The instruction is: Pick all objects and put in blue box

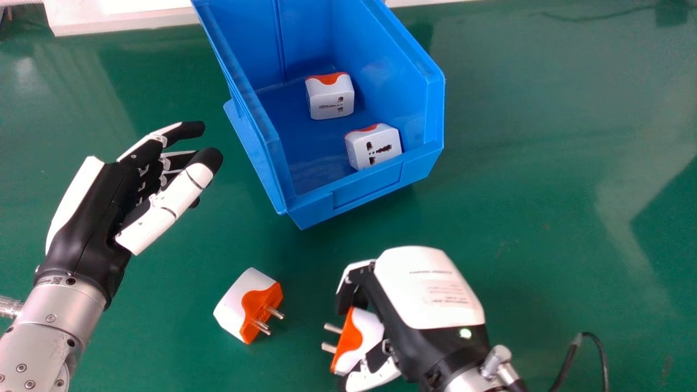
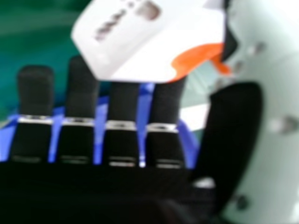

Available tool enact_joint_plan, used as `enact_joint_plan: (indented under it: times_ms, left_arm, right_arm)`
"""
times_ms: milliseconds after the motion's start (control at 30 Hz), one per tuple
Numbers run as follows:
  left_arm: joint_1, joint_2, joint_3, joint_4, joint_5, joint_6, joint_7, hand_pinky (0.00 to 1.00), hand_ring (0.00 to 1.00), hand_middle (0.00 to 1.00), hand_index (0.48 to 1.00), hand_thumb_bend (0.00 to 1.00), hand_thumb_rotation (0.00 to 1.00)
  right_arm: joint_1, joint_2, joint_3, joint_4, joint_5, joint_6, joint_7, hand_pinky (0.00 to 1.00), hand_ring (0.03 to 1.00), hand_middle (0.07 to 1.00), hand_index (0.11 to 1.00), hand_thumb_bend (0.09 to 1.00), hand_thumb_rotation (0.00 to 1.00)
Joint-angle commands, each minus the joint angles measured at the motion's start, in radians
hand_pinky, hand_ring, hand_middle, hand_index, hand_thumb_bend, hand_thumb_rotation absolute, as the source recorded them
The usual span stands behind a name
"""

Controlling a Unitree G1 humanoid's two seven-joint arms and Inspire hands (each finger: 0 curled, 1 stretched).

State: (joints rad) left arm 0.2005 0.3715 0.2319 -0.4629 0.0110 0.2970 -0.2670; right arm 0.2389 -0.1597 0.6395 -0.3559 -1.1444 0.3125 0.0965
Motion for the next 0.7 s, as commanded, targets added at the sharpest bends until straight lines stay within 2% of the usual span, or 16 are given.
enact_joint_plan:
  times_ms: [0,367,667]
  left_arm:
    - [-0.006,0.014,0.01,-0.032,-0.005,-0.014,-0.004,0.68,0.73,0.76,0.845,0.6,0.71]
    - [-0.003,0.015,0.018,-0.029,-0.008,-0.019,-0.006,0.68,0.73,0.76,0.844,0.6,0.71]
    - [-0.004,0.016,0.02,-0.016,-0.004,-0.028,-0.006,0.68,0.73,0.76,0.844,0.6,0.71]
  right_arm:
    - [0.011,0.018,-0.002,-0.066,-0.012,0.002,0.01,0.33,0.413,0.522,0.506,0.511,0.0]
    - [0.046,0.078,-0.017,-0.218,-0.071,0.07,0.065,0.33,0.429,0.534,0.532,0.496,0.0]
    - [0.095,0.108,-0.019,-0.31,-0.006,0.056,0.032,0.33,0.432,0.54,0.527,0.493,0.0]
